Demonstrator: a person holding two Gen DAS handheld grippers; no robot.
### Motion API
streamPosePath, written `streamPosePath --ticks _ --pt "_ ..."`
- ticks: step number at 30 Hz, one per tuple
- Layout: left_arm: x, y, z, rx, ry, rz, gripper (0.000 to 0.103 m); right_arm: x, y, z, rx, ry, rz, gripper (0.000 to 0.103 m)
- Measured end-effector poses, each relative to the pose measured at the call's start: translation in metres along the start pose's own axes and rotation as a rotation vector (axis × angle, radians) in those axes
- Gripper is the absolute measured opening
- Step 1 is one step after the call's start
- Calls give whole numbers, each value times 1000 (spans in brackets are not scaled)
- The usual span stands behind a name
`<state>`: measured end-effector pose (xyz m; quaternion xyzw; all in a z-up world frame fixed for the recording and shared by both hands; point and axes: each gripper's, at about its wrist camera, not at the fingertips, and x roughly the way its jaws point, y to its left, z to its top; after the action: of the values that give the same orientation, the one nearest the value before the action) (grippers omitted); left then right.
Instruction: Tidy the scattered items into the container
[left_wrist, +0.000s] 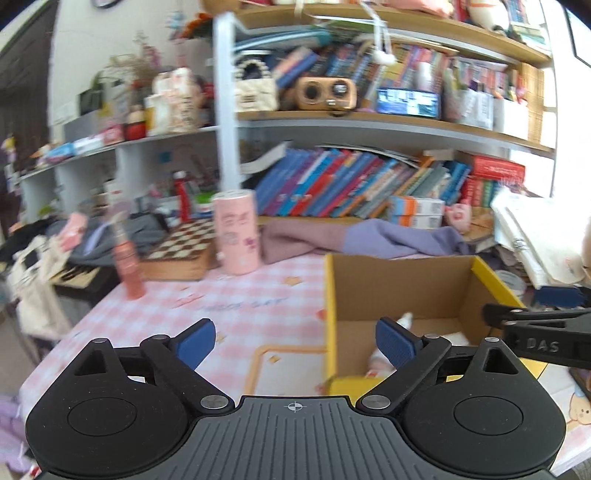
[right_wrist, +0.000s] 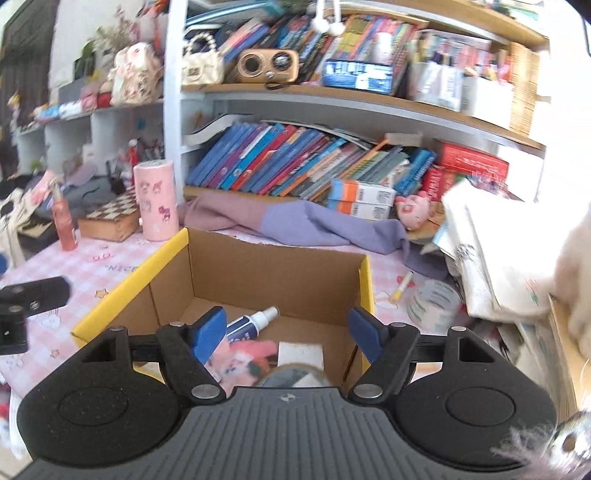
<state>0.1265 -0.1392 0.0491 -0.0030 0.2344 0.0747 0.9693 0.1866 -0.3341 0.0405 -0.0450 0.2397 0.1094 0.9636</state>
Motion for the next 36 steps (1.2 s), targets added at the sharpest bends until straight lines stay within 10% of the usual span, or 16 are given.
streamPosePath --ticks 10,36 --pt "-45 44 -38 -38 40 123 100 -51 36 -32 95 21 -48 73" --pt "-77 94 -74 15 86 78 100 -116 97 -86 142 92 -90 81"
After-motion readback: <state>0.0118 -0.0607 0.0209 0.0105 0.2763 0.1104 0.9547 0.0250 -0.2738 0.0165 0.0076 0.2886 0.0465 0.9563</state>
